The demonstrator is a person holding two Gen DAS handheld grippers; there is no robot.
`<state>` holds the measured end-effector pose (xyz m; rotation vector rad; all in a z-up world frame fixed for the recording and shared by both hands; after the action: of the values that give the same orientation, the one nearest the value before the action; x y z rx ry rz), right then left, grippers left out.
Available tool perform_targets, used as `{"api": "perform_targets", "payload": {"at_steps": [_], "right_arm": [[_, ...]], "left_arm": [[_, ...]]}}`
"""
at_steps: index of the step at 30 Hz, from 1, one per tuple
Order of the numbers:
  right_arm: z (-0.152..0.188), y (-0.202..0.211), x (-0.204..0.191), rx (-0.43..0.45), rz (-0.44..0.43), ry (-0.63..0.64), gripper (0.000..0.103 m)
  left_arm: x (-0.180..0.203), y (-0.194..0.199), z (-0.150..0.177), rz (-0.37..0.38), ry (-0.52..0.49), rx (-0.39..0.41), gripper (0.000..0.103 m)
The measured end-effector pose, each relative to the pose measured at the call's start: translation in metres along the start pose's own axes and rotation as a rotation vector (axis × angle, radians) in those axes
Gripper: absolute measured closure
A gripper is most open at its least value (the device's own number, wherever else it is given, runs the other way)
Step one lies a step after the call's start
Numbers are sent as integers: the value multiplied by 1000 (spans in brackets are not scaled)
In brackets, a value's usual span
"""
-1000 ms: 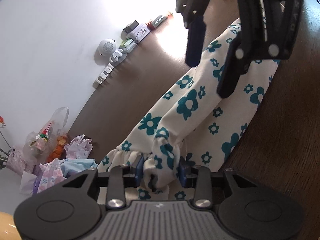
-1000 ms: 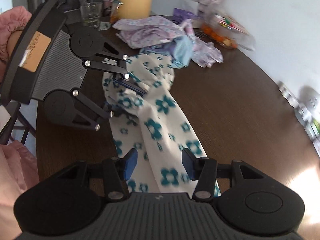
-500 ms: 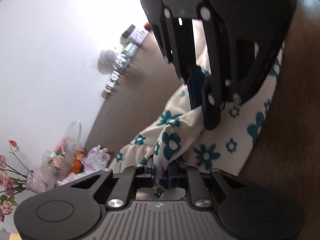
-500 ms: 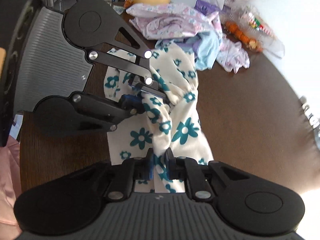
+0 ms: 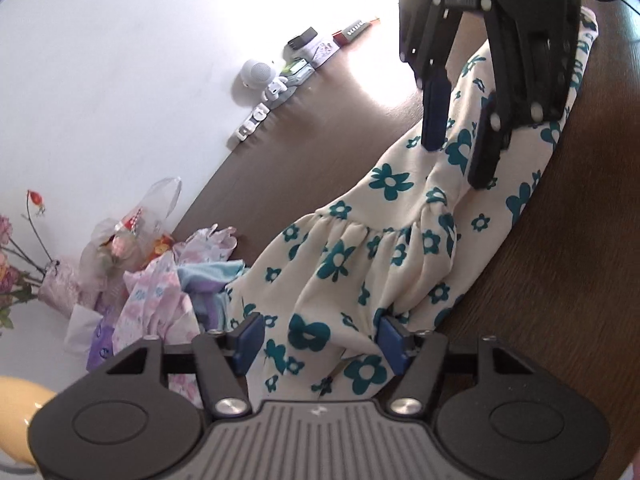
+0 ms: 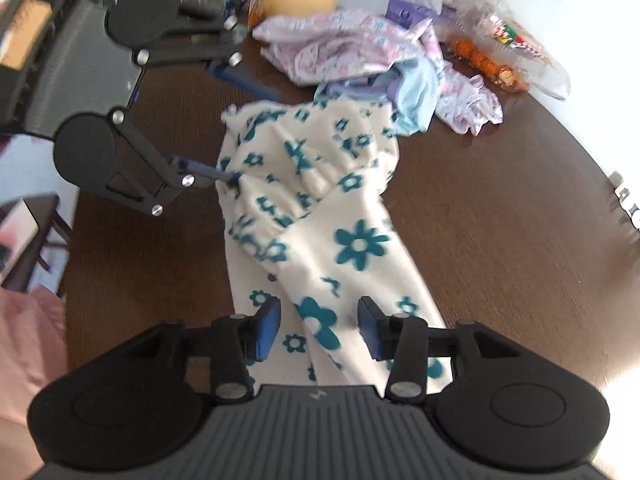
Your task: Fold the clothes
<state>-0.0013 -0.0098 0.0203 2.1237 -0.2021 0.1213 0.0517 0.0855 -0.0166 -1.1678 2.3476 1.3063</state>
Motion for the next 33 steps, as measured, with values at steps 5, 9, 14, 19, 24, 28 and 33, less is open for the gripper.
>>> {"api": "perform_targets", "payload": {"at_steps": [5,9,14,19,24,28,33], "right_arm": [[-16,12,2,69,-12,-13,59],[-39,-2,-2,69,9,31,60],[-63,-11,14,50,15,25,60],[-92,-33,41,21,-28,-28,60],[-119,-75,57,-48,-81,-50,60],[-126,-96,57,-78,-132,-61,85],[-133,-97,41,-24,-144,26,90]], "left_arm": [[-6,-4,7,-22,33,-19,41],[-9,-4,10,-13,24,-36,42],[-26,0,27,-16,52,-100,65],[-47,-4,34,13,125,-140,78],[-52,-19,39,42,121,-176,78],[-60,-29,37,51,132,-168,80],[-70,-46,32,60,150,-159,83]]}}
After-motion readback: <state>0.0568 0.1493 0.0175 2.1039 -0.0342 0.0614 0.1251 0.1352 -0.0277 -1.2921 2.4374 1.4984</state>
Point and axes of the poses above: each gripper's, at about its wrist camera, not at the fingertips, and y roughly against the way its jaws point, x to its right, z to its underside, the point moved 3 cm from there along -y, roughly the way its jaws point, and after that the axes turned 11 degrees about y, right-handed, at the moved point
